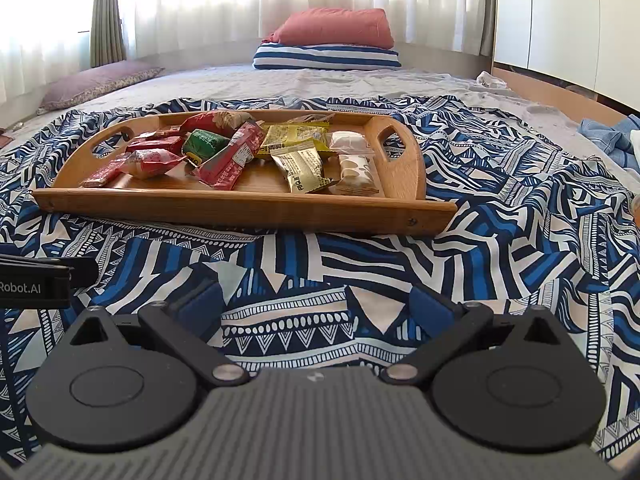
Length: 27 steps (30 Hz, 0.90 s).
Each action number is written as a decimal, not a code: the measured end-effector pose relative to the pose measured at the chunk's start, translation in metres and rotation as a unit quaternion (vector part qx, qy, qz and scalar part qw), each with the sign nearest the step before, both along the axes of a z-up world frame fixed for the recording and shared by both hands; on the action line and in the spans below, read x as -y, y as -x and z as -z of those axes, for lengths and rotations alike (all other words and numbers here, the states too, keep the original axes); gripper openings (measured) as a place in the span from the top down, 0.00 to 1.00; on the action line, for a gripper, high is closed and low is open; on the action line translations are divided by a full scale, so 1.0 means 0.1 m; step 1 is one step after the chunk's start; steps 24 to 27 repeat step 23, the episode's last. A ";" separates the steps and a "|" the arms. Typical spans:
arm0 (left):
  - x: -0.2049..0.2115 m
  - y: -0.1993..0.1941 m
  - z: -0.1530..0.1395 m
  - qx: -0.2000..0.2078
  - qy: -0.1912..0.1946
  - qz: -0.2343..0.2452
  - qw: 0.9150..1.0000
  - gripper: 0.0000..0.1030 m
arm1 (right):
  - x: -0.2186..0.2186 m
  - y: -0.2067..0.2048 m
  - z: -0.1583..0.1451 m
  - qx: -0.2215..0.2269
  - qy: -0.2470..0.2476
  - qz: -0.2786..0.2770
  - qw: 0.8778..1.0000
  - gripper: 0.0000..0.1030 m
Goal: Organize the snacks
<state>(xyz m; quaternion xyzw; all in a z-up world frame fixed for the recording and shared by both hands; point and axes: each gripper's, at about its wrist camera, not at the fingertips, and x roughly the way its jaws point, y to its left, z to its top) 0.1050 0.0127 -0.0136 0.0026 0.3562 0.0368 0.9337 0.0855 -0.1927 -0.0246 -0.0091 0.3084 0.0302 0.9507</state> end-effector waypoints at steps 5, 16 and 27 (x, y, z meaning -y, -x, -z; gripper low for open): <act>0.00 0.00 0.00 0.000 0.000 0.000 1.000 0.00 | 0.00 0.00 0.00 0.000 0.000 0.000 1.000 0.00; 0.00 0.00 0.00 0.000 0.000 0.000 1.000 0.00 | 0.00 0.00 0.00 0.000 0.000 0.000 1.000 0.00; 0.00 0.00 0.00 0.003 0.000 0.001 1.000 0.00 | 0.00 0.00 0.00 0.000 0.000 0.000 1.000 0.00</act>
